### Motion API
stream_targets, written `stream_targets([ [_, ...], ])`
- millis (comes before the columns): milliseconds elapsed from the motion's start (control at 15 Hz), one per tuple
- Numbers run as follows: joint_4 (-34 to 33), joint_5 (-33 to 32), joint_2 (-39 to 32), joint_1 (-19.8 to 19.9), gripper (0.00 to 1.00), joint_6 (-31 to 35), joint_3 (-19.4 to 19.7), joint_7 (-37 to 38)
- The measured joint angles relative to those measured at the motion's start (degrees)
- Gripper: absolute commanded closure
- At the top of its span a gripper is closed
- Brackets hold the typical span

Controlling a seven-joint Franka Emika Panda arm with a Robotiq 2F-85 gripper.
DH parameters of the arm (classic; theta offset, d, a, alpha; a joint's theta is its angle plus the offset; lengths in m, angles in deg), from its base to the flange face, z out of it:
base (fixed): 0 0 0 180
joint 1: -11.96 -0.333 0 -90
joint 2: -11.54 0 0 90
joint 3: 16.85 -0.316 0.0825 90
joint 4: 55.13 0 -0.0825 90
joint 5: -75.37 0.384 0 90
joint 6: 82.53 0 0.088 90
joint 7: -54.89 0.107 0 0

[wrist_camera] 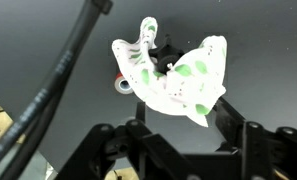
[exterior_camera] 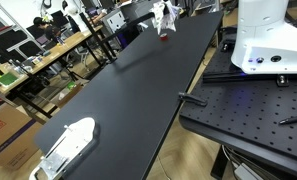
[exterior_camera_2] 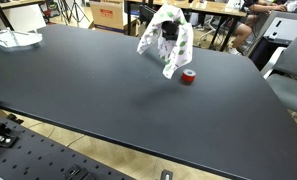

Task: Remove the white cloth from the black stand

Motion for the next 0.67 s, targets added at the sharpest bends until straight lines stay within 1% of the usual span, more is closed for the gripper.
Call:
stream_targets([
  [333,-0.1,2.35,-2.12,-0.28,0.0,1.75,0.37,-2.61],
  [400,-0.12,2.85,-2.64,-0.35,0.25,2.06,0.44,-3.15],
  [467,-0.15,3.07,-3.15,-0.4,0.25,2.32,0.46,-3.73],
  [533,-0.21,3.14,-3.64,-0.44,0.32,2.41,0.46,-4.08],
  [667,-0.34,3.29,-4.46,-0.52,0.47,2.43,0.45,-4.8],
])
